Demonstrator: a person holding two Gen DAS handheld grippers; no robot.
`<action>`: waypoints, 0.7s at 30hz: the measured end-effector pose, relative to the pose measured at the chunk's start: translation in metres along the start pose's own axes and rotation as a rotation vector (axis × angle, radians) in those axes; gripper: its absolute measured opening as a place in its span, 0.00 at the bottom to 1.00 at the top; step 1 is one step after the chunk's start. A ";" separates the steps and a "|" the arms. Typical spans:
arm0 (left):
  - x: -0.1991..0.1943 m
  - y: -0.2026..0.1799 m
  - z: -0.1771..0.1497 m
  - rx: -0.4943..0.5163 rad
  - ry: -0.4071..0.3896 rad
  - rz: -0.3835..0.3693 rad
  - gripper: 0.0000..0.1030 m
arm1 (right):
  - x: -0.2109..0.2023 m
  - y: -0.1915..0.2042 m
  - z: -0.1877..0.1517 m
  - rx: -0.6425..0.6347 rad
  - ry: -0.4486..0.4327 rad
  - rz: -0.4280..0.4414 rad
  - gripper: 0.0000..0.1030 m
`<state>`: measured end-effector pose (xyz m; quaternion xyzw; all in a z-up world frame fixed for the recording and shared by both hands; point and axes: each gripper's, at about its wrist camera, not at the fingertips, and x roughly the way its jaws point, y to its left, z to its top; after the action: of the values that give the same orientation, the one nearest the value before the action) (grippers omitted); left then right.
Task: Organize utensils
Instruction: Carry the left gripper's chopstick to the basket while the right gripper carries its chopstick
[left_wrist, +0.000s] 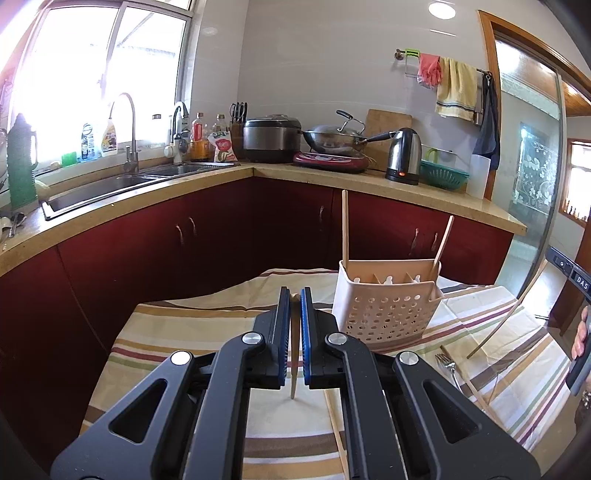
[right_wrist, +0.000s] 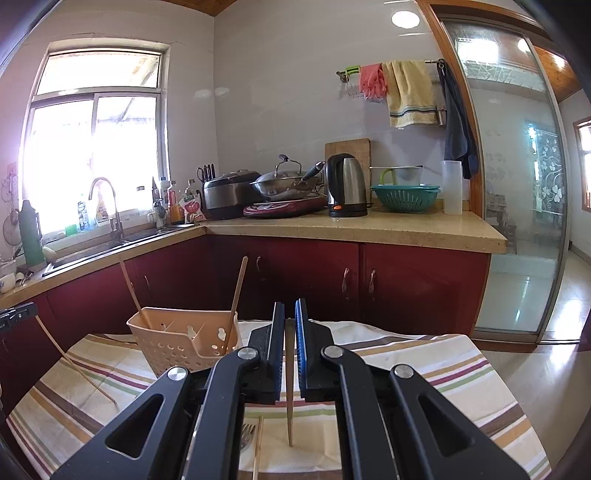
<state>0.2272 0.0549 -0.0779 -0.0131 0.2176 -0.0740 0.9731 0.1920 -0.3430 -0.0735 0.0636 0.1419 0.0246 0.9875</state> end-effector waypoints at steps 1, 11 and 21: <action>0.001 0.001 0.001 -0.002 0.000 -0.003 0.06 | 0.001 0.000 0.001 0.002 0.002 0.000 0.06; -0.004 -0.002 0.020 -0.004 -0.014 -0.059 0.06 | -0.001 0.001 0.026 0.033 -0.003 0.059 0.06; -0.023 -0.019 0.074 0.014 -0.064 -0.155 0.06 | -0.013 0.011 0.088 0.055 -0.066 0.193 0.06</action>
<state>0.2352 0.0394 0.0001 -0.0257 0.1840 -0.1501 0.9711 0.2038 -0.3437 0.0154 0.1049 0.1029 0.1136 0.9826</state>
